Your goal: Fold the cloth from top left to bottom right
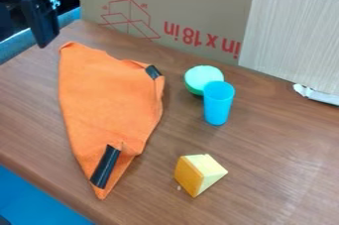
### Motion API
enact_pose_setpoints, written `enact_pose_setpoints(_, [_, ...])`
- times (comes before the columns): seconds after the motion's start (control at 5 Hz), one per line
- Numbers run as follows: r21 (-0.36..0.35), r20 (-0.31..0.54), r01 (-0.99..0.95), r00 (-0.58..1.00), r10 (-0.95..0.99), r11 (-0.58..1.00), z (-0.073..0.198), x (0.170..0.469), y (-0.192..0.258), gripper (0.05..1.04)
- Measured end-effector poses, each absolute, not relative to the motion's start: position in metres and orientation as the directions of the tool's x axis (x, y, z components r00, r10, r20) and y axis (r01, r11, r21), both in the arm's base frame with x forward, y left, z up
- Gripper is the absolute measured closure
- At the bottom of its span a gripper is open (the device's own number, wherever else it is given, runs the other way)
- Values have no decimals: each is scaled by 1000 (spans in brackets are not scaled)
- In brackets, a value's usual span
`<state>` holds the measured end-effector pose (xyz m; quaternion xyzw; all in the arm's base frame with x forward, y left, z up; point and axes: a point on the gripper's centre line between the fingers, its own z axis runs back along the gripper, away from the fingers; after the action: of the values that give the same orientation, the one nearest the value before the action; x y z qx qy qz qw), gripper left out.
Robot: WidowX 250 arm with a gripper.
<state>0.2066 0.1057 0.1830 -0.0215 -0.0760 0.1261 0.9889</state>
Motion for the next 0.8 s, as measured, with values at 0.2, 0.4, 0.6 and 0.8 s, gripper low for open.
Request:
enact_pose_setpoints(0.2, [-82,193,-279,937,290,957,173,232,127,84])
enact_pose_setpoints(0.4, [-86,322,-317,888,327,945,170,251,149,84])
enact_pose_setpoints(0.6, [-86,420,-347,837,350,934,158,264,166,84])
enact_pose_setpoints(0.8, [-68,436,-381,820,371,922,142,275,183,84])
